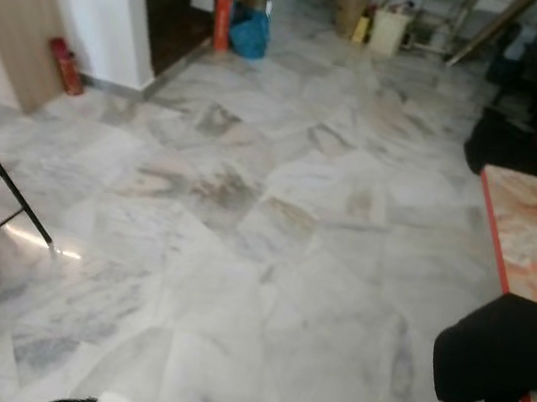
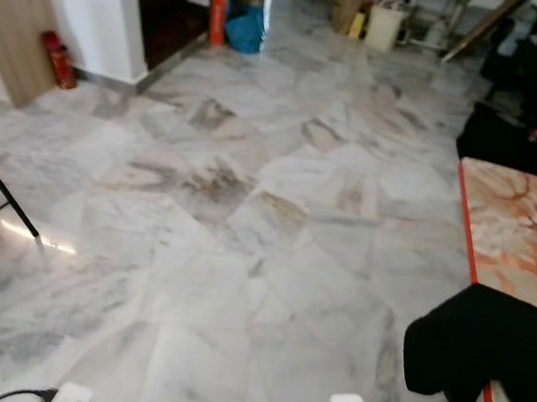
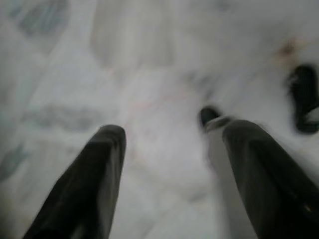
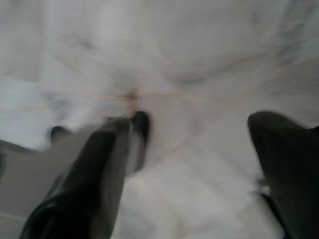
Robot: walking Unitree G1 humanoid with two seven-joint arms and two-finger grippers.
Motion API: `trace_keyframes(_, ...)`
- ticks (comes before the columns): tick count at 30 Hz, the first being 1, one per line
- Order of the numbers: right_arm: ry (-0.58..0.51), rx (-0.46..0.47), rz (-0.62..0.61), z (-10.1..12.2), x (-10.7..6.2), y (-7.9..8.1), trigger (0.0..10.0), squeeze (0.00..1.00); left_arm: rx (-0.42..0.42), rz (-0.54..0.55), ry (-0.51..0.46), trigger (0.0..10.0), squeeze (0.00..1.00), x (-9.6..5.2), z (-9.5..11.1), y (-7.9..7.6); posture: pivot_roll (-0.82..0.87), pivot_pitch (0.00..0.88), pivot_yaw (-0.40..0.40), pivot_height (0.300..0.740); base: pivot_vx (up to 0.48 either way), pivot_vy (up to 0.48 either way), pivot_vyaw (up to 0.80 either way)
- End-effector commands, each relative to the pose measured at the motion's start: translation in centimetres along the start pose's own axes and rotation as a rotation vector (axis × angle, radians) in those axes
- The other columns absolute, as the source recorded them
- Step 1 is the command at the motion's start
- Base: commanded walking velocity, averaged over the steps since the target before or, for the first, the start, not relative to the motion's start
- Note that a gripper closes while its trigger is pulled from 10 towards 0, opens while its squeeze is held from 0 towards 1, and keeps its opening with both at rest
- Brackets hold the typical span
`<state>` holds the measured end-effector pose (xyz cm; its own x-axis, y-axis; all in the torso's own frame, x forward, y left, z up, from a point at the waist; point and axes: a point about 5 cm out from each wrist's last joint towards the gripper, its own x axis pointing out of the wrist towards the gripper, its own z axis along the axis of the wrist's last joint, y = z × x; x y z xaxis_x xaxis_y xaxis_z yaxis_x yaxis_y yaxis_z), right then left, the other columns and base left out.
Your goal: Hang hanger
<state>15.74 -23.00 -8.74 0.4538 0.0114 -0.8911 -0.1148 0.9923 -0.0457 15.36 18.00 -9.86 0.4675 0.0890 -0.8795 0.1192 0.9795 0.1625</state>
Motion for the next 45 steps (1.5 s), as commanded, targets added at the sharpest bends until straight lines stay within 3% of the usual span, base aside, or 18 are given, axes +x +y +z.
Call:
trace_keyframes(1, -0.027, -0.002, 0.008, 1.02, 0.17, 0.34, 10.0, 0.00, 0.011, 0.015, 0.012, 10.0, 0.00, -0.04, -0.39, 0.67, -0.09, 0.000, -0.021, 0.740, 0.315, 0.000, 0.00)
trace_keyframes(37, -0.034, 0.009, 0.013, 1.21, 0.18, 0.33, 10.0, 0.00, 0.003, 0.014, 0.008, 10.0, 0.00, -0.02, -0.26, 0.60, -0.09, 0.000, -0.024, 0.740, 0.404, 0.000, 0.00)
trace_keyframes(45, -0.035, 0.012, 0.014, 1.27, 0.19, 0.36, 10.0, 0.00, 0.004, 0.017, 0.001, 10.0, 0.00, 0.02, 0.10, 0.48, -0.09, 0.000, -0.022, 0.740, 0.148, 0.000, 0.00)
